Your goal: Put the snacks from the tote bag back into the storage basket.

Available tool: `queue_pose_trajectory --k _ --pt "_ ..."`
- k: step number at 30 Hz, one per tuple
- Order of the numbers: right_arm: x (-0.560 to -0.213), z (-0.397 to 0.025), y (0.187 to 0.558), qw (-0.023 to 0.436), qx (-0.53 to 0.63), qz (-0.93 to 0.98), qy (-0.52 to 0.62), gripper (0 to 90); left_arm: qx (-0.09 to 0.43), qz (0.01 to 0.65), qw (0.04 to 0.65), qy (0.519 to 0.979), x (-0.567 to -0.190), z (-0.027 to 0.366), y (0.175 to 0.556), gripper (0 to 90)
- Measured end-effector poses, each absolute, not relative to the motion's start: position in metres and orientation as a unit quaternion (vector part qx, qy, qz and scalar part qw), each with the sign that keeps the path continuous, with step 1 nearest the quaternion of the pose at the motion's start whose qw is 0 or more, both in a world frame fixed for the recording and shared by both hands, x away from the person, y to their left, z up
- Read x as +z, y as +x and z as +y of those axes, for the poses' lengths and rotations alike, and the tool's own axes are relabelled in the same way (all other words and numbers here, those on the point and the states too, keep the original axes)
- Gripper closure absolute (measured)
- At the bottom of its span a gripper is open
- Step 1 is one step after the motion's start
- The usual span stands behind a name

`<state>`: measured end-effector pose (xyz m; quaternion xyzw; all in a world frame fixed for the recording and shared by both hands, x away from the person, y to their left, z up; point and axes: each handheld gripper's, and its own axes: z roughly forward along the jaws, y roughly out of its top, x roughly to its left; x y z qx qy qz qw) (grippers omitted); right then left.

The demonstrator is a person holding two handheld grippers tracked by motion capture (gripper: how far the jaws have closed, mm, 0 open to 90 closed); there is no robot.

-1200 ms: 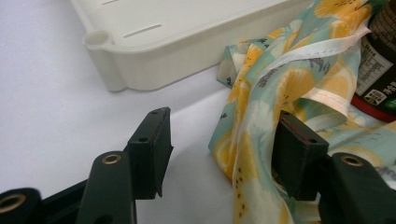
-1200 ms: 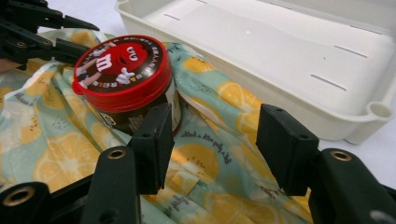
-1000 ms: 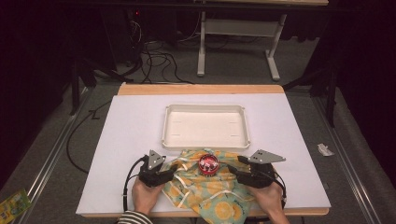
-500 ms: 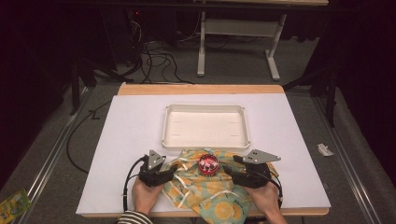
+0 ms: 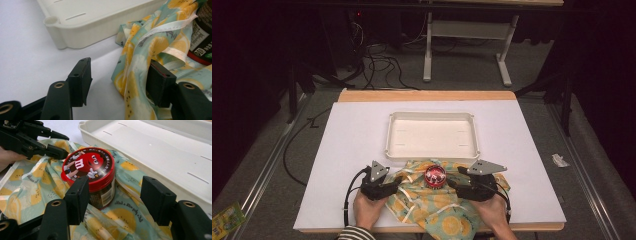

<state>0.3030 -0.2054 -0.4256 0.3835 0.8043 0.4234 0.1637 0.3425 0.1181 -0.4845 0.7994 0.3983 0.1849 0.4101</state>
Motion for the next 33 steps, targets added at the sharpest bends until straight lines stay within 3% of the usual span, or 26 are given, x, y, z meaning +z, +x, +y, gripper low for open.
queue_pose_trajectory --k 33 --pt "-0.423 -0.178 0.308 0.149 0.423 0.818 0.361 30.6 0.186 0.399 0.411 0.798 -0.485 0.118 0.342 41.5"
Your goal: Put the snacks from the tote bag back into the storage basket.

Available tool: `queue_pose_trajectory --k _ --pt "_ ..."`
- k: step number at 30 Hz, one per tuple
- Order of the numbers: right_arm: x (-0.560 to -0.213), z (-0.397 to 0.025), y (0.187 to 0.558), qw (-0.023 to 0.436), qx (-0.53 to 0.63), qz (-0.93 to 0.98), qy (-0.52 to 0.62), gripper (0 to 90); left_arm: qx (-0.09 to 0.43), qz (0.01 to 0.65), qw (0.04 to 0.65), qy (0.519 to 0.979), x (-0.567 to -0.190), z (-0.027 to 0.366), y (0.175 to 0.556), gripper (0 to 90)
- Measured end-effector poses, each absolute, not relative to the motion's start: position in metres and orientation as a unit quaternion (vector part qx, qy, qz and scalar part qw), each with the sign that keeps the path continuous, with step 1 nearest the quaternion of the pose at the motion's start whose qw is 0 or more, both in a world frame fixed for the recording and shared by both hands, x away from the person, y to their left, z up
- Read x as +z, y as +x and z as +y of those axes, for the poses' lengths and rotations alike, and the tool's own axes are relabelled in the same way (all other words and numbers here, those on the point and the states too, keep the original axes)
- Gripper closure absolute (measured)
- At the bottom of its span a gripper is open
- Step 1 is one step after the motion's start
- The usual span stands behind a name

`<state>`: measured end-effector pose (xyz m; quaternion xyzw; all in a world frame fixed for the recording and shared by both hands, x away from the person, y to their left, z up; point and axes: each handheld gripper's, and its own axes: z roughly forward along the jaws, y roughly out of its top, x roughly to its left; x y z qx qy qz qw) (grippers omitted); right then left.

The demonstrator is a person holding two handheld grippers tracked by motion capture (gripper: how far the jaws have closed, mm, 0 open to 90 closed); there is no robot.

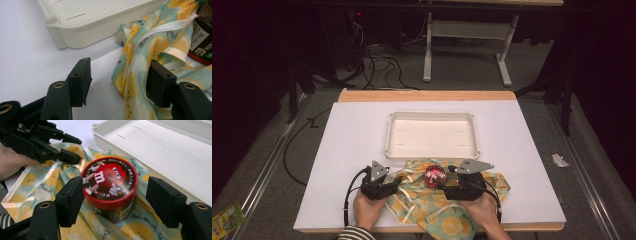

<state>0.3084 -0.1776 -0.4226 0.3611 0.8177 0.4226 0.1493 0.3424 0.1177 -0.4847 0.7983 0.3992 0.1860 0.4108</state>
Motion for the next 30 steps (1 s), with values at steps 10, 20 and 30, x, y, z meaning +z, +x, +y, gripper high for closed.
queue_pose_trajectory --k 10,20,30 --pt "-0.426 -0.164 0.314 0.144 0.411 0.826 0.357 24.8 0.186 0.399 0.410 0.799 -0.485 0.118 0.342 41.6" --pt "-0.434 -0.152 0.321 0.146 0.385 0.835 0.364 21.0 0.186 0.399 0.411 0.799 -0.485 0.118 0.342 41.7" --pt "-0.442 -0.145 0.326 0.146 0.369 0.840 0.370 22.8 0.186 0.399 0.412 0.798 -0.485 0.117 0.342 41.7"
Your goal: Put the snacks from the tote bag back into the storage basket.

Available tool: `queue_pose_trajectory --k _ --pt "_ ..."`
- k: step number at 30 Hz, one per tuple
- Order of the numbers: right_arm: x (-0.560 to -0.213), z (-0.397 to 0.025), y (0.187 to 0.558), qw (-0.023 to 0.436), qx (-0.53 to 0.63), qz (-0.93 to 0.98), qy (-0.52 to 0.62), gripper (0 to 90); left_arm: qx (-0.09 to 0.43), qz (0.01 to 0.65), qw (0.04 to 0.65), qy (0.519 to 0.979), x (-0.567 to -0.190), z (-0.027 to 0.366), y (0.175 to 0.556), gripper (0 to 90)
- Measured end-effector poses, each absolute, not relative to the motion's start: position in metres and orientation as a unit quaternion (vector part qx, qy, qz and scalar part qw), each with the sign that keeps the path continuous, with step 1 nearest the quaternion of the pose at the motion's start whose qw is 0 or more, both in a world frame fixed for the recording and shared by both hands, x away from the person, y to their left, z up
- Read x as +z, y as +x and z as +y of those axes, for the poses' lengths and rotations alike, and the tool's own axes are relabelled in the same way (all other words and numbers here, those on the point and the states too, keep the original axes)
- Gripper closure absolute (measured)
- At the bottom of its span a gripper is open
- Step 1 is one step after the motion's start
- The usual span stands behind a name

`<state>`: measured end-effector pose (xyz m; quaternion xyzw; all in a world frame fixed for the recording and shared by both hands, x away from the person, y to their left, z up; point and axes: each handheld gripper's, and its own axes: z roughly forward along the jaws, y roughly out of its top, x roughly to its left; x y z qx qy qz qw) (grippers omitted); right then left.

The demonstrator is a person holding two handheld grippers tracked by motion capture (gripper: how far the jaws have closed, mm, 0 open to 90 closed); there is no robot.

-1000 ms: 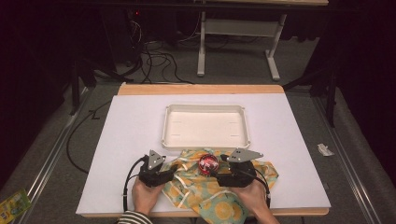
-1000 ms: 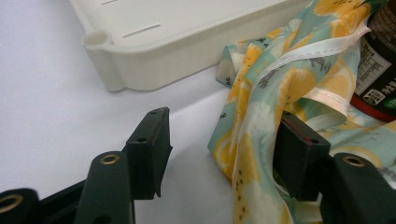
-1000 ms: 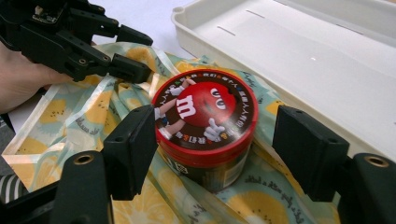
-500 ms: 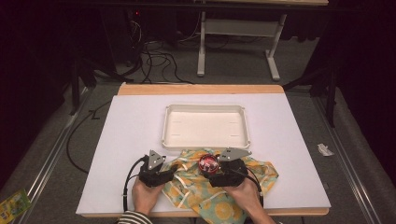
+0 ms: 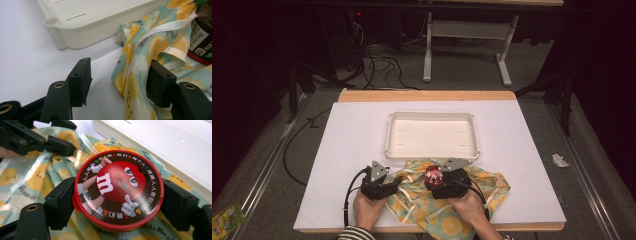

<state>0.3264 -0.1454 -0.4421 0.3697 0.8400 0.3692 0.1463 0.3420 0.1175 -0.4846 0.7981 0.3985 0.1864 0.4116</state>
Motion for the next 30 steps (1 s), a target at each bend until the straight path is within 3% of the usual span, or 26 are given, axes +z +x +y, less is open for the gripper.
queue_pose_trajectory --k 11,30 --pt "-0.441 -0.146 0.323 0.168 0.367 0.848 0.343 25.4 0.186 0.398 0.412 0.798 -0.485 0.118 0.342 41.6" --pt "-0.436 -0.156 0.322 0.159 0.364 0.857 0.328 25.6 0.186 0.398 0.413 0.798 -0.485 0.118 0.342 41.3"
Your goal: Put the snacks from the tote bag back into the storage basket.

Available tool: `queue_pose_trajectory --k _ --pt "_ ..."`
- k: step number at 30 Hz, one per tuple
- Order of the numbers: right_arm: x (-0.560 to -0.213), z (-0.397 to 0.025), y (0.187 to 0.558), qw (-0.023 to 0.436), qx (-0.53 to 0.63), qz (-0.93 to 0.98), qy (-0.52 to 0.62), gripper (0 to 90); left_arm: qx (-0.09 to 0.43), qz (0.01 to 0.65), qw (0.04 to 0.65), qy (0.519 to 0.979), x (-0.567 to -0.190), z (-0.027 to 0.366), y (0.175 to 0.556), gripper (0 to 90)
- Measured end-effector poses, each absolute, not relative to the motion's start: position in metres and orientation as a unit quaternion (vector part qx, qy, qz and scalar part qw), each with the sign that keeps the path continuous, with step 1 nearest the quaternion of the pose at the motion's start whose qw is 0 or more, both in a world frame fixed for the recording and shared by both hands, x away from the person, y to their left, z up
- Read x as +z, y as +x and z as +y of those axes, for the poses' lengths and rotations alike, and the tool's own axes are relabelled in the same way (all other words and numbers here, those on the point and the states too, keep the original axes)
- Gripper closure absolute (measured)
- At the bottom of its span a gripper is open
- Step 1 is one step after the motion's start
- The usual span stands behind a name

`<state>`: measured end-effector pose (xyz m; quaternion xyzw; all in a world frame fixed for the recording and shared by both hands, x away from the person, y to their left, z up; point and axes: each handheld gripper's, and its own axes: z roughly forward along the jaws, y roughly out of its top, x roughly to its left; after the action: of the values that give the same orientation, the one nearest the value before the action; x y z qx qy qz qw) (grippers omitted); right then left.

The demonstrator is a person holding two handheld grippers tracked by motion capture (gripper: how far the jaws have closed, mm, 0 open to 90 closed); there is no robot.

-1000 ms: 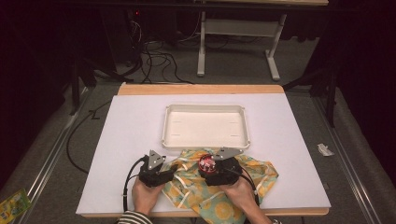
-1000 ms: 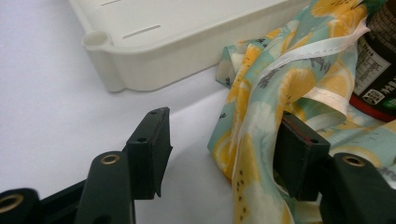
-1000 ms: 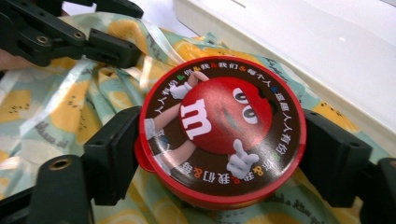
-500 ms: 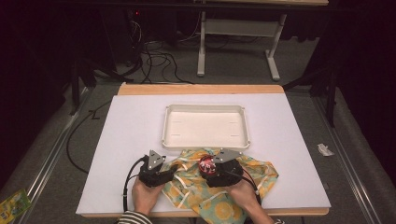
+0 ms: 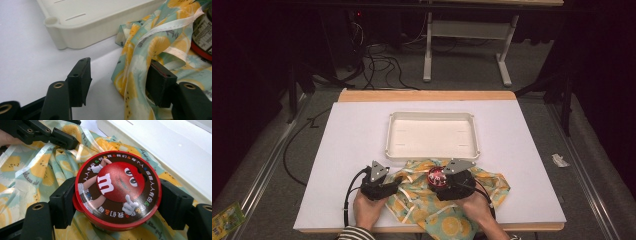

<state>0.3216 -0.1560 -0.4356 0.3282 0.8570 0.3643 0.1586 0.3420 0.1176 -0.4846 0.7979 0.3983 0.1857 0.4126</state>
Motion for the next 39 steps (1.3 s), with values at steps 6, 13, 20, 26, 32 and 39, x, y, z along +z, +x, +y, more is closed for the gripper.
queue_pose_trajectory --k 6,13,20,26,32,39 --pt "-0.431 -0.162 0.322 0.154 0.367 0.855 0.334 25.7 0.185 0.398 0.413 0.798 -0.485 0.118 0.342 41.3" --pt "-0.425 -0.167 0.321 0.156 0.376 0.851 0.333 25.7 0.186 0.398 0.412 0.798 -0.485 0.118 0.342 41.2" --pt "-0.422 -0.171 0.321 0.153 0.377 0.851 0.332 25.7 0.185 0.398 0.413 0.798 -0.485 0.118 0.342 41.1" --pt "-0.417 -0.173 0.320 0.155 0.381 0.850 0.329 25.7 0.185 0.399 0.415 0.797 -0.485 0.118 0.342 41.0" --pt "-0.414 -0.175 0.320 0.153 0.385 0.849 0.326 25.7 0.185 0.399 0.416 0.796 -0.485 0.118 0.342 41.0" --pt "-0.408 -0.178 0.321 0.153 0.389 0.848 0.327 25.7 0.185 0.398 0.416 0.797 -0.485 0.118 0.342 41.0"
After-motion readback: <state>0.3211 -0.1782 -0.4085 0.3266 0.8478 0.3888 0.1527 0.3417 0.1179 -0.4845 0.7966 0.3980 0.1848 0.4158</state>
